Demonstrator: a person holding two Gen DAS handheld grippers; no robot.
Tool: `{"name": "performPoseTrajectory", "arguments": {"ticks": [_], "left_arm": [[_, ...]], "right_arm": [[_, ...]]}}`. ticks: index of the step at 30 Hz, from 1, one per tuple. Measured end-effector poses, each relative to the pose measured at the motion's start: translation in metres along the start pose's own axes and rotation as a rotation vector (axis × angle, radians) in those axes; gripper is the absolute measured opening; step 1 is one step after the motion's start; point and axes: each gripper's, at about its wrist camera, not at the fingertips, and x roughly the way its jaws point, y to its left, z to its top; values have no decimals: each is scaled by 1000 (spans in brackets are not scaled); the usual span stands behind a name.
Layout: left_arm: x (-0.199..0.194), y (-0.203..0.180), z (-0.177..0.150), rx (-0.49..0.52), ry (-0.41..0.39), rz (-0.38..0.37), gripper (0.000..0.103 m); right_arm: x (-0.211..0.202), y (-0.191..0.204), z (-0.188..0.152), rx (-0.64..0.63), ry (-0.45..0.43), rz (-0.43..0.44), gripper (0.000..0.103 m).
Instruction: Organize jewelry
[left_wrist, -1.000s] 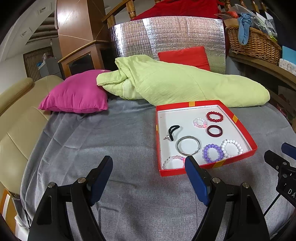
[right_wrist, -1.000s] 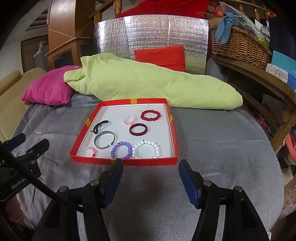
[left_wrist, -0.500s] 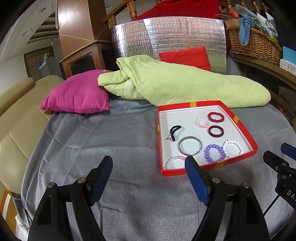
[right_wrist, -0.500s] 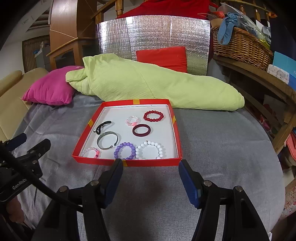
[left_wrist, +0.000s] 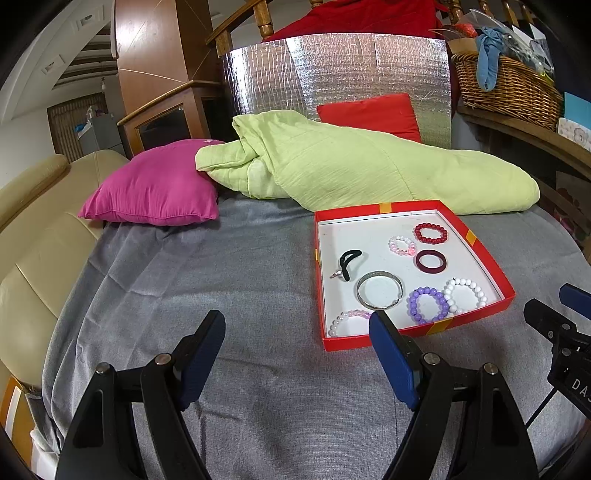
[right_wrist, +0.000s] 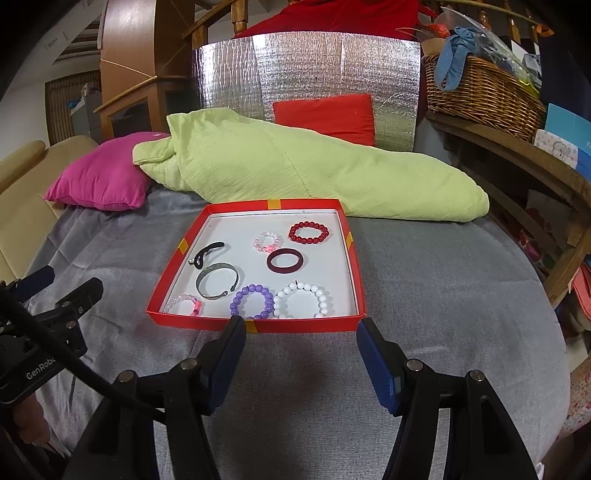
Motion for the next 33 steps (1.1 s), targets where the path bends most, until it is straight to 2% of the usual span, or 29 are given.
{"name": "performPoseTrajectory", "arguments": {"ticks": [33], "left_arm": [[-1, 13, -3, -13, 1, 16, 81]], "right_arm": [[0, 14, 1, 1, -15, 12, 66]]}}
